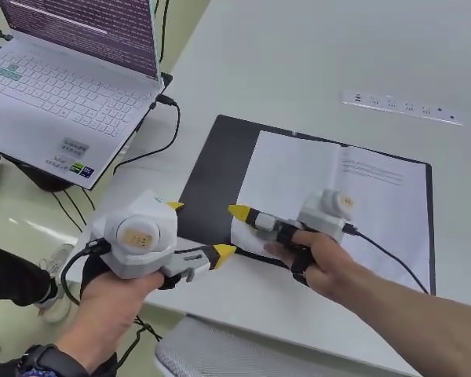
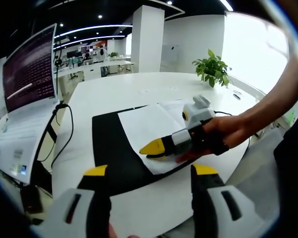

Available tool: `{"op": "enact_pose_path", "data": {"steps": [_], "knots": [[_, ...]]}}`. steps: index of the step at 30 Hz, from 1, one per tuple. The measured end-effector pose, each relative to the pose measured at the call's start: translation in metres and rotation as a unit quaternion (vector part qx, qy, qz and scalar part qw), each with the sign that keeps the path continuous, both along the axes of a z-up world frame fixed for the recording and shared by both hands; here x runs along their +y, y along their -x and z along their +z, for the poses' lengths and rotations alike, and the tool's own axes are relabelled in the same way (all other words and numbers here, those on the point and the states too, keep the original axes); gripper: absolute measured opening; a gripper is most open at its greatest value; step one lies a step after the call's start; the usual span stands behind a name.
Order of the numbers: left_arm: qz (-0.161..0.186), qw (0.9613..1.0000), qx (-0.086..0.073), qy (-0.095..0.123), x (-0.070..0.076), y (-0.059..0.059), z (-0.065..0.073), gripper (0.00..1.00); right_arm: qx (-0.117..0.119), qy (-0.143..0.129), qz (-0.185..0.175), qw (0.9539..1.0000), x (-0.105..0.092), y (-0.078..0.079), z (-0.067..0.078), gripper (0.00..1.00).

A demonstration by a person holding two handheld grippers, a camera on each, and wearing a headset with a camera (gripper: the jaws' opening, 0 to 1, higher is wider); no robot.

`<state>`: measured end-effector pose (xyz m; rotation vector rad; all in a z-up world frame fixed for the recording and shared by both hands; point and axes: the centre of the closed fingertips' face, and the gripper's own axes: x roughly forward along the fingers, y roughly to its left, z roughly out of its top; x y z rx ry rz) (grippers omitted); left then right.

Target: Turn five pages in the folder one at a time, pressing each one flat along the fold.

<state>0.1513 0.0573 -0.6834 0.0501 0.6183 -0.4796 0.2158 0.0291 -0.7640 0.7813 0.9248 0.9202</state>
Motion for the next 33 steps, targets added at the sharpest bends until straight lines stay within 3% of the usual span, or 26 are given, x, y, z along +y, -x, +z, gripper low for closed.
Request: {"op": "enact_pose_path", "data": {"steps": [3, 12, 19, 22, 29, 33], "knots": [[0.002, 1.0000, 0.004, 0.001, -0.001, 0.003, -0.002, 0.65, -0.027, 0.014, 0.013, 0.9994, -0.003, 0.004, 0.001, 0.42], [0.002, 0.9997, 0.022, 0.010, -0.004, 0.009, -0.012, 0.64, -0.068, 0.047, 0.013, 0.9965, -0.026, 0.008, 0.002, 0.36], [-0.003, 0.9996, 0.026, 0.010, -0.007, 0.010, -0.014, 0.58, -0.095, 0.077, 0.021, 0.9923, -0.044, 0.013, 0.004, 0.33], [-0.007, 0.9995, 0.029, 0.006, -0.008, 0.012, -0.017, 0.57, -0.118, 0.095, 0.036, 0.9879, -0.054, 0.018, 0.006, 0.30], [-0.018, 0.9993, 0.033, 0.006, -0.014, 0.011, -0.021, 0.55, -0.150, 0.108, 0.044, 0.9817, -0.076, 0.025, 0.017, 0.29], [-0.027, 0.9990, 0.036, 0.003, -0.019, 0.009, -0.024, 0.53, -0.160, 0.105, 0.036, 0.9808, -0.089, 0.029, 0.026, 0.29]]}}
